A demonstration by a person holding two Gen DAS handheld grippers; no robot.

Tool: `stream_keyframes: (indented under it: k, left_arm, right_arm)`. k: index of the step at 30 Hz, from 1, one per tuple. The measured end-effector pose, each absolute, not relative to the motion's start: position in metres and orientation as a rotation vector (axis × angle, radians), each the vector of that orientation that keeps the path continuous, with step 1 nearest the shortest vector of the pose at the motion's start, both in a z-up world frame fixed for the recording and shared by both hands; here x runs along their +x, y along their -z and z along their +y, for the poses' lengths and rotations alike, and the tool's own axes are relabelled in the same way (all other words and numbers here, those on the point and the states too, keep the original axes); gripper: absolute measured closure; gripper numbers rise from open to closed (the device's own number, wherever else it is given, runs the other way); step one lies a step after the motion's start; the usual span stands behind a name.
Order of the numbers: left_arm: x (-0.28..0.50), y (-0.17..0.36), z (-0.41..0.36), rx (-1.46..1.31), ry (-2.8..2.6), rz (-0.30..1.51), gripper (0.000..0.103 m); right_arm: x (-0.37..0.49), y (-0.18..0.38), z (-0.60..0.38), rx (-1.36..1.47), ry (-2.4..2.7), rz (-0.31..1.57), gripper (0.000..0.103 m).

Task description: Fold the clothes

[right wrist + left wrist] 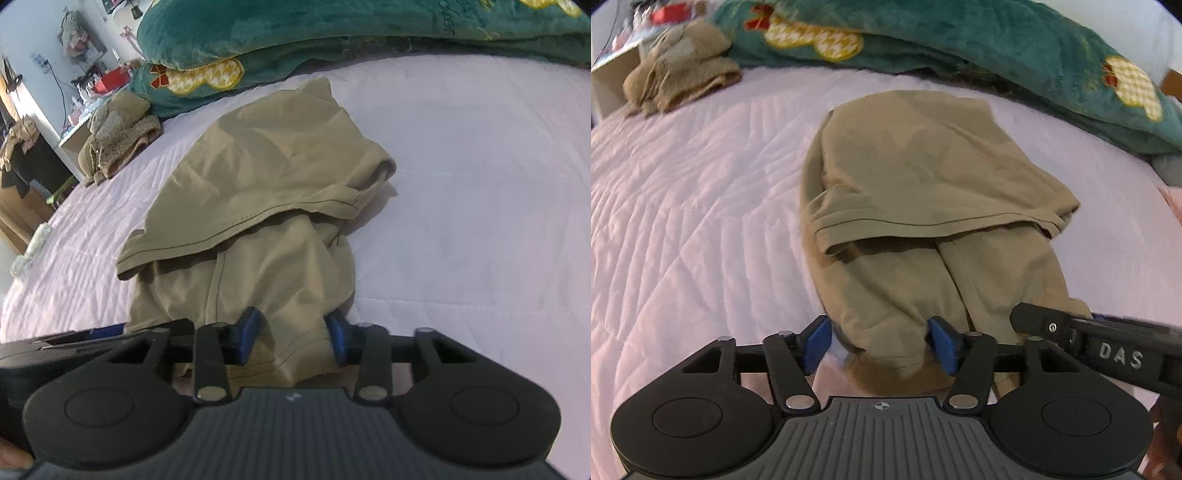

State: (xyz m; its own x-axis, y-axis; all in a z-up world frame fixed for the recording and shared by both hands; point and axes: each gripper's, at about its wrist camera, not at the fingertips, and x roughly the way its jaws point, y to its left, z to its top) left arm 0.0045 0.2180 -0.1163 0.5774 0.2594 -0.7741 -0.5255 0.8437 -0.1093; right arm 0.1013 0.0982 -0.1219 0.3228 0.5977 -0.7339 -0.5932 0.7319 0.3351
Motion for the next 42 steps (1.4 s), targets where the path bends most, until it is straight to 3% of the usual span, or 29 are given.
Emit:
stream_keyframes:
  k: [2,5,25,32,38,40,41,42]
  left_arm:
    - [0.003,0.115,0.216,-0.347,-0.45,0.815,0.075]
    - [0.0,0.111,0.209,-0.318,-0.453,0.79,0.091]
    - [-0.094,0.041,0.203,-0.062,-0.443,0.728,0.091]
    - [-0.136,0.072,0.2,-0.001,-0.461,0.815,0.087]
    - [-0.167,0.063,0.218,-0.061,-0.547,0.762,0.082]
    - [-0.167,0.04,0.221,-0.051,-0.572,0.704,0.071]
    - [-0.166,0.028,0.223,-0.059,-0.563,0.67,0.06]
    - [-0.163,0.019,0.221,-0.068,-0.54,0.639,0.056]
  right_arm:
    - [0.096,0.12,0.103,-0.033,-0.795,0.939,0.089]
    - [0.085,0.116,0.11,-0.11,-0.784,0.884,0.095]
    - [-0.009,0.059,0.102,-0.049,-0.709,0.887,0.098]
    - [-0.057,0.087,0.111,-0.149,-0.646,0.917,0.096]
    - [-0.057,0.087,0.095,-0.107,-0.634,0.909,0.081]
    - [-0.056,0.062,0.088,-0.088,-0.617,0.803,0.065]
    - [-0.054,0.05,0.087,-0.09,-0.617,0.747,0.045]
    - [-0.051,0.039,0.088,-0.107,-0.62,0.699,0.026]
